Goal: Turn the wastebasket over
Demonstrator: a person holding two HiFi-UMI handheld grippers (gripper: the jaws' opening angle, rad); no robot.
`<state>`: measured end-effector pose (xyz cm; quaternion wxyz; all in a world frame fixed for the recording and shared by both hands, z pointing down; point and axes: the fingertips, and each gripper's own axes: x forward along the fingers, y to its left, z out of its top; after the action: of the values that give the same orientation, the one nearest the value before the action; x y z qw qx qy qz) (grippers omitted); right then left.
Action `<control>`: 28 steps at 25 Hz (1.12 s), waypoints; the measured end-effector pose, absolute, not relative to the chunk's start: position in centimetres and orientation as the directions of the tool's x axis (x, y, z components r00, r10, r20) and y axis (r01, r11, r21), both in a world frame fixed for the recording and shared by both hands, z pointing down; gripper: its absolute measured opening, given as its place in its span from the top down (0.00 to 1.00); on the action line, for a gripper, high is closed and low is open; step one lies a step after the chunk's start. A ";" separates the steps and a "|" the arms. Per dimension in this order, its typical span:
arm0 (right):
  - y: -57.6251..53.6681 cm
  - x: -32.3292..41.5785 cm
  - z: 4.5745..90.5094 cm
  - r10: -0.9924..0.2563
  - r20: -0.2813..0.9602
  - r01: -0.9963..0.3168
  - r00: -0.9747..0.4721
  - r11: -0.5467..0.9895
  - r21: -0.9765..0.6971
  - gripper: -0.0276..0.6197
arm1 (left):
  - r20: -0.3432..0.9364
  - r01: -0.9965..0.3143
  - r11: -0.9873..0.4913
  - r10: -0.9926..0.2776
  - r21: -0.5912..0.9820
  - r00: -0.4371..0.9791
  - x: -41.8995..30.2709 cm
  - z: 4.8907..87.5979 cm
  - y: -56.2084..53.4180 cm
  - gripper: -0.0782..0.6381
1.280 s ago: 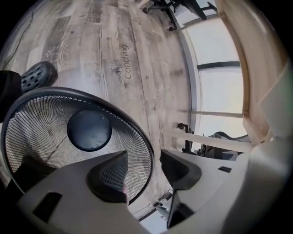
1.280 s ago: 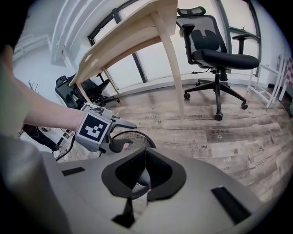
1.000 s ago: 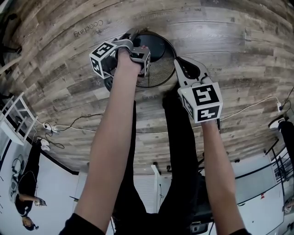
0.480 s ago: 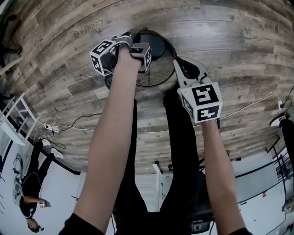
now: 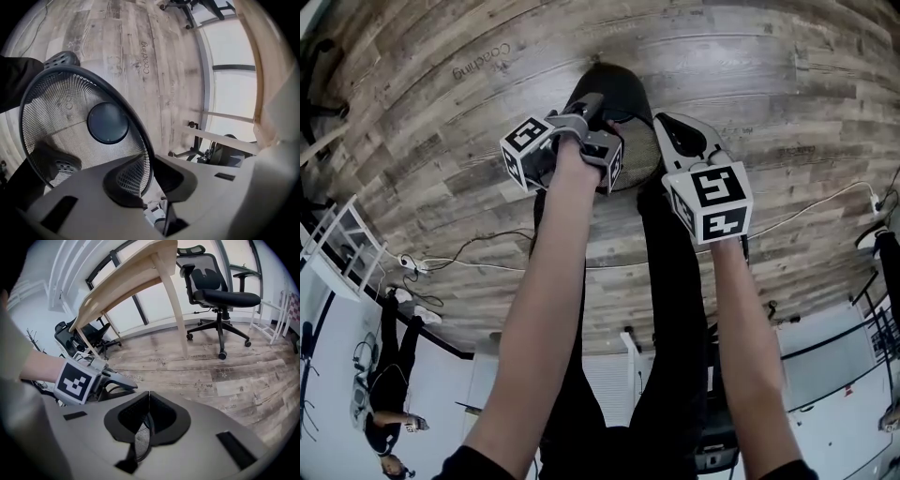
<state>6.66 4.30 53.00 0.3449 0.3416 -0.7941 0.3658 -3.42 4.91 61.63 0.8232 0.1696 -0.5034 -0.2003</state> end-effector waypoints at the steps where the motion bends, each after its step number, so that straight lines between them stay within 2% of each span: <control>1: 4.3 6.7 52.9 -0.290 0.798 -0.796 -0.528 0.497 -0.346 0.91 | 0.761 0.152 0.864 -0.497 0.480 0.418 -3.3 61.3 5.5 0.80; 16: 6.0 6.4 54.1 -0.231 0.830 -0.801 -0.508 0.481 -0.356 0.91 | 0.744 -0.062 0.865 -0.389 0.498 0.543 -2.4 58.8 15.2 0.84; 23: 6.9 6.6 55.2 -0.212 0.846 -0.800 -0.489 0.497 -0.337 0.91 | 0.706 -0.177 0.790 -0.392 0.587 0.590 -3.3 57.0 17.0 0.84; 28: 6.8 7.0 56.5 -0.167 0.859 -0.811 -0.483 0.455 -0.368 0.90 | 0.673 -0.251 0.721 -0.385 0.647 0.631 -4.6 54.4 17.5 0.84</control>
<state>7.02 6.83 56.47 0.3925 0.3229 -0.7573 0.4102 -4.61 17.49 54.39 0.8231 0.3716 -0.4275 -0.0408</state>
